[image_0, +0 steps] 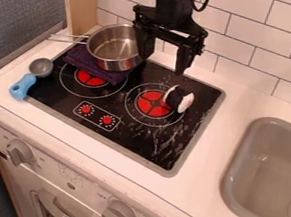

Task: Moved the blue spoon from the bottom left to the bottom right of the burner

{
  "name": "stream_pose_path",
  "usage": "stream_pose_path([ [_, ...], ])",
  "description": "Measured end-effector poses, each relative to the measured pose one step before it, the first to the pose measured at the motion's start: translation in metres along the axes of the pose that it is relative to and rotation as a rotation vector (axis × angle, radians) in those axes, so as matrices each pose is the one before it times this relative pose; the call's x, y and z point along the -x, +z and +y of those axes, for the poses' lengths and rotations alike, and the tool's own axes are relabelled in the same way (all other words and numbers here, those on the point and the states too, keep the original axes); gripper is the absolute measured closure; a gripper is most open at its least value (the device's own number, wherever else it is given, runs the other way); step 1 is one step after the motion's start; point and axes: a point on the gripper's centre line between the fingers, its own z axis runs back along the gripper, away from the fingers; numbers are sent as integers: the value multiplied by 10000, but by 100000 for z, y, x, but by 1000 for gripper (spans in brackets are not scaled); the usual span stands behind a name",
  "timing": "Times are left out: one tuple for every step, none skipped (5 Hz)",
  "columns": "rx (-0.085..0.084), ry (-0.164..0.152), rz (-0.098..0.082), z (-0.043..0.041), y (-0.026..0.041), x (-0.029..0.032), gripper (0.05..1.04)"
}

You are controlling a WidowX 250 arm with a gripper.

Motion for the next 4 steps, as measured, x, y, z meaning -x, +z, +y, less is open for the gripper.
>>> stream_pose_path([
  [55, -6, 366, -89, -1163, 585, 82],
  [17, 517, 594, 2671, -1478, 2288, 82],
  [-11, 368, -51, 2338, 674, 1395, 82],
  [-335, 350, 54, 3198, 750, 1248, 82],
])
